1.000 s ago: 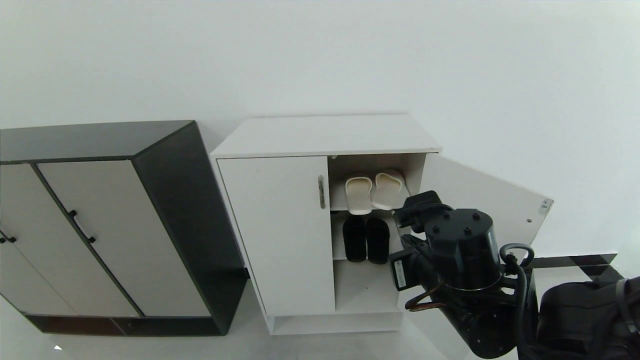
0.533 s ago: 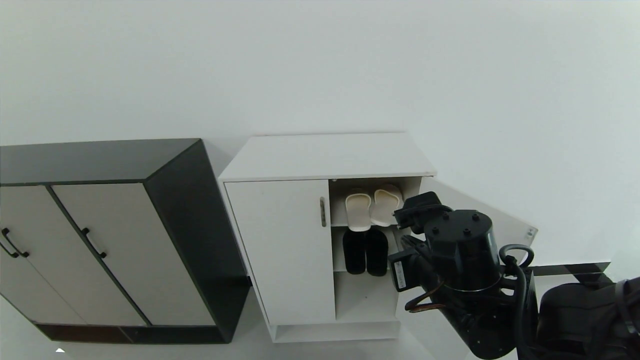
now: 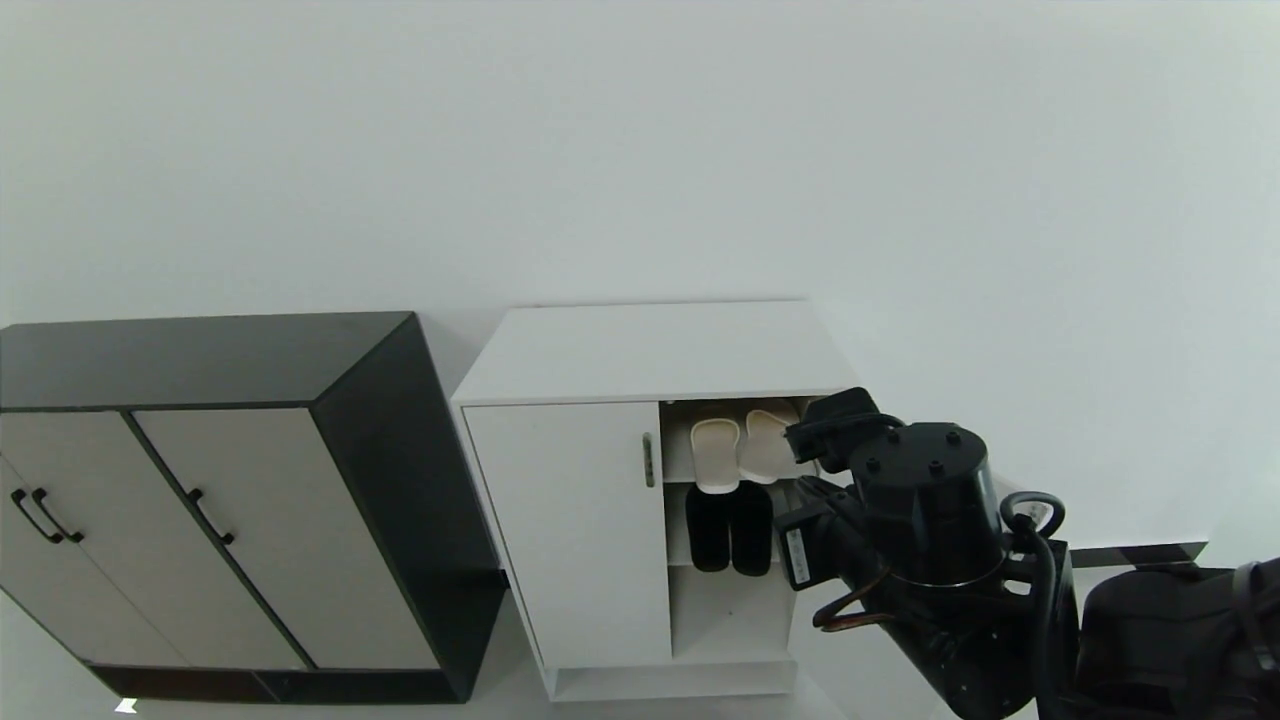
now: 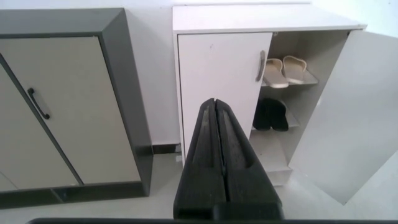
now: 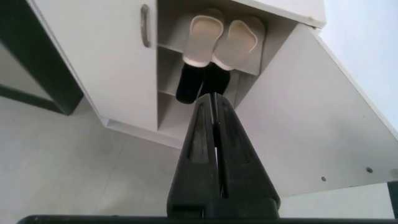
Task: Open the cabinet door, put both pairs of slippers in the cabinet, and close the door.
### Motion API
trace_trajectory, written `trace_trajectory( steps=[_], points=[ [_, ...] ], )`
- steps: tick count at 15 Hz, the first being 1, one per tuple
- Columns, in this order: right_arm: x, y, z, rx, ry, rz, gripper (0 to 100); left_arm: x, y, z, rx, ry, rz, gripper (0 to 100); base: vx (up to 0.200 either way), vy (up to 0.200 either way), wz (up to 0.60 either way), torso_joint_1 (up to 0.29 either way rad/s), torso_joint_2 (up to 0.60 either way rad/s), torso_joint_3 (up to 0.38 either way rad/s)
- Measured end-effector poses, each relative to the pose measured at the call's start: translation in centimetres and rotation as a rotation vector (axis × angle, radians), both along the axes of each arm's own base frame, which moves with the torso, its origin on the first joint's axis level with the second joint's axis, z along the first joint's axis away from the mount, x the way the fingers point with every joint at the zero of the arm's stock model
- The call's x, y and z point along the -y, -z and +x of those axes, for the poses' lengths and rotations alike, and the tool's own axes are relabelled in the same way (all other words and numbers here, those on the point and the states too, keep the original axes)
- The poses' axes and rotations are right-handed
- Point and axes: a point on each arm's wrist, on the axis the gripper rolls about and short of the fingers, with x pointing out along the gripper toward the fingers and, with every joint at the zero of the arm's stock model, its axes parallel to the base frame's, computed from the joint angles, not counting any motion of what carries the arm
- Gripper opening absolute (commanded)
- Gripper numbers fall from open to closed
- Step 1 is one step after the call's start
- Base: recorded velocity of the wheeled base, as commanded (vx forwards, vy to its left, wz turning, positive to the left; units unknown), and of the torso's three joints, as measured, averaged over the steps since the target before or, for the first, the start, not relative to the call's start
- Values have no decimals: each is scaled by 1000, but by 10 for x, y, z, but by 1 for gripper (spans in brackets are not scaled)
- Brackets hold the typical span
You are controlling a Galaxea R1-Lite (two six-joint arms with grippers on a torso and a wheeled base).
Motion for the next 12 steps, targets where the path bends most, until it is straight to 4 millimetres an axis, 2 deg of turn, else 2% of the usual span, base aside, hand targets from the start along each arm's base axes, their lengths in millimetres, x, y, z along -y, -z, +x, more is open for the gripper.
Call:
trace_trajectory(
  steps=[7, 12],
  points=[
    [3, 0, 0, 8, 0, 9, 0, 0, 0, 0, 0, -1, 0, 0, 0, 0, 0, 0, 0, 0],
    [3, 1, 0, 7, -1, 6, 0, 0, 0, 0, 0, -1, 0, 0, 0, 0, -600, 3, 2, 1]
  ],
)
